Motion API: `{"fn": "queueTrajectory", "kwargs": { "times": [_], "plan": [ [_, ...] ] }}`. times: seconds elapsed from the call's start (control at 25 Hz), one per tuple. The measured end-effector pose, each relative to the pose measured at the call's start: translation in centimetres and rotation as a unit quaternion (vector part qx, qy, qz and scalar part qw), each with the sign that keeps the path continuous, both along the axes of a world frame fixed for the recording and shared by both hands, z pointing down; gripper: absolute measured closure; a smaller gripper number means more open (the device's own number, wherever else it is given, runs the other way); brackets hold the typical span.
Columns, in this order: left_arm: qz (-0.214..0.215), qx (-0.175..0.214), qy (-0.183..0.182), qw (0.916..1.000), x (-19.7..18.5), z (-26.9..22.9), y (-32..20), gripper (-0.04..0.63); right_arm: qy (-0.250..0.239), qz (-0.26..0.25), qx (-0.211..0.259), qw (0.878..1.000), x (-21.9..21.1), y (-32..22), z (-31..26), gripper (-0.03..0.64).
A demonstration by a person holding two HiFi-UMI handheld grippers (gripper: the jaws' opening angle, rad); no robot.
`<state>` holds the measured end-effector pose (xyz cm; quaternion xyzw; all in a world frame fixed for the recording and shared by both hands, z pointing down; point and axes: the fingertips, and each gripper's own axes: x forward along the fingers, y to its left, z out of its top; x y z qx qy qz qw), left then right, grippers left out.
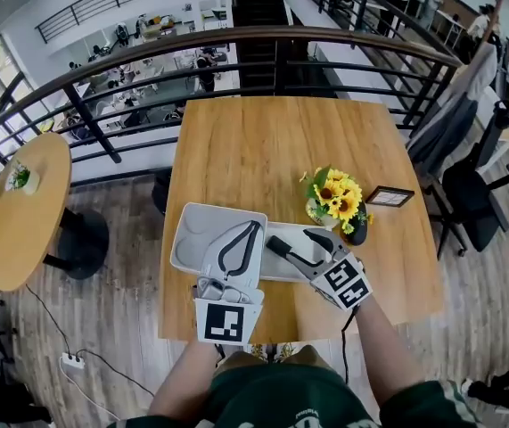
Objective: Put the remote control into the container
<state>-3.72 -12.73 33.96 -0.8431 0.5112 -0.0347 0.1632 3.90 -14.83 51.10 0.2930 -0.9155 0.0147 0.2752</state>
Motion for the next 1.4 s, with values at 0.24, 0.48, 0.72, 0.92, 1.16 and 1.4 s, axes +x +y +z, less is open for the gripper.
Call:
{"fn": "queueTrajectory", "kwargs": {
  "times": [0.24, 0.48, 0.72, 0.92, 1.16, 1.4],
  "plan": [
    [0.003, -0.003, 0.024, 0.9997, 0.4, -0.2, 0.6, 0.583, -0.058, -0.002, 0.064, 0.996, 0.0, 1.4, -6.0, 0.371],
    [0.01, -0.008, 0.022, 0.9997, 1.3, -0.4, 1.0, 0.583, -0.129, -0.012, 0.115, 0.985, -0.5, 3.4, -12.1, 0.371],
    [0.013, -0.001, 0.014, 0.9998, 1.7, -1.3, 1.6, 0.583, -0.154, -0.039, 0.176, 0.972, -0.7, 5.3, -16.1, 0.371],
    [0.009, -0.003, 0.012, 0.9999, 1.7, -1.5, 1.8, 0.583, -0.236, -0.024, 0.205, 0.95, -0.4, 6.4, -19.1, 0.371],
    [0.007, -0.024, 0.031, 0.9992, 1.5, -0.9, 1.8, 0.583, -0.24, -0.028, 0.21, 0.947, -0.7, 6.8, -19.2, 0.371],
    [0.005, -0.02, 0.017, 0.9996, 1.4, -0.8, 1.6, 0.583, -0.236, -0.021, 0.203, 0.95, -0.5, 6.4, -18.6, 0.371]
  ]
}}
